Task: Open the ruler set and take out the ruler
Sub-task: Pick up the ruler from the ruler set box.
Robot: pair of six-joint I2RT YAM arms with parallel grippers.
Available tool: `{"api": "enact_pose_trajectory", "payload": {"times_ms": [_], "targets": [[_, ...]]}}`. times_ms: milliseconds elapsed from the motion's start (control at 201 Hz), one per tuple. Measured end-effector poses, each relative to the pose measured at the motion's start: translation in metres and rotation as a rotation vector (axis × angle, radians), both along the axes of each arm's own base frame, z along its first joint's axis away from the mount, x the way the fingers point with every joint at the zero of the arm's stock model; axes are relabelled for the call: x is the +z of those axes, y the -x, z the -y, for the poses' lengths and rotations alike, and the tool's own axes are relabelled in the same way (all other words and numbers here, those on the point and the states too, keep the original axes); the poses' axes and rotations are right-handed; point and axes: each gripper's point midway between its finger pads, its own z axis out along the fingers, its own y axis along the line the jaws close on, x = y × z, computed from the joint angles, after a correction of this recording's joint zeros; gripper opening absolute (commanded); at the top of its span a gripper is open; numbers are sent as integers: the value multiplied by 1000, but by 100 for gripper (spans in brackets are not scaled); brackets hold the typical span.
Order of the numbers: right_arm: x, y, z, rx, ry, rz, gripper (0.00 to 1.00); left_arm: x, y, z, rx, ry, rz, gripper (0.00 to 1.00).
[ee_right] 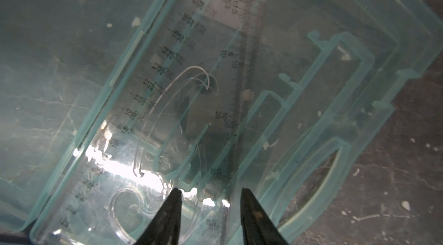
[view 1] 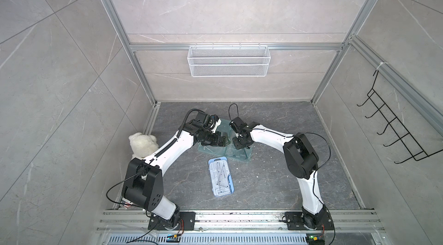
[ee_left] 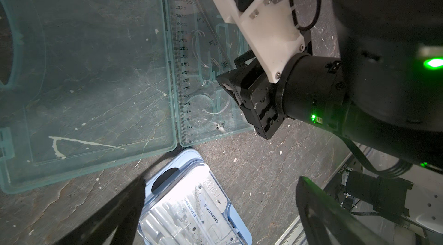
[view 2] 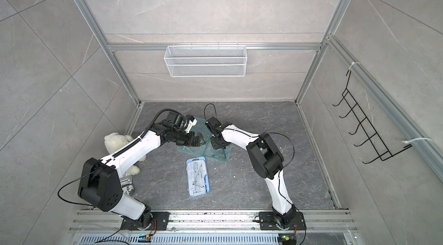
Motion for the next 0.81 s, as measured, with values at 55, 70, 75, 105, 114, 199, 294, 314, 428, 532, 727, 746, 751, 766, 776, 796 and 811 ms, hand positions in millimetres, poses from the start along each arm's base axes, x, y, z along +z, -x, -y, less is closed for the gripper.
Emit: {"api": "enact_pose_trajectory", "payload": {"times_ms": [55,70,75,105,114,199,294,314,428,532,727,746,751,766,776,796,811], "targets": [[0,0,0,0,1,0,42,0,0,0,0,0,0,99],[0,0,0,0,1,0,42,0,0,0,0,0,1,99],[0,0,0,0,1,0,42,0,0,0,0,0,1,99],[0,0,0,0,0,1,41,0,0,0,1,0,1,99],[0,0,0,0,0,1,40,0,0,0,1,0,2,99],[0,0,0,-1,0,1,38,-2,0,0,2,-2,2,99],[-1,0,0,-1,1,0,37,-2,0,0,1,-2,1,99],[-1,0,0,-1,1,0,37,-2,0,0,1,-2,1,99],[-3,0,0,-1,3,-3,36,-2,0,-1,2,-2,1,99],[-4,0,0,-1,5,-4,35,-2,0,-1,2,-2,1,99],[-5,0,0,-2,4,-3,32,-2,0,0,2,-2,0,99],[-5,0,0,-2,4,-4,32,-2,0,0,2,-2,0,99],[-5,0,0,-2,4,-4,32,-2,0,-1,2,-2,0,99],[-5,0,0,-2,5,-3,32,-2,0,-1,2,-2,0,99],[-5,0,0,-2,5,-3,31,-2,0,-1,2,-2,0,99],[-5,0,1,-2,5,-3,31,-2,0,-1,2,-3,-1,99],[-5,0,1,-2,7,-2,30,-3,0,-1,2,-3,-1,99]]}}
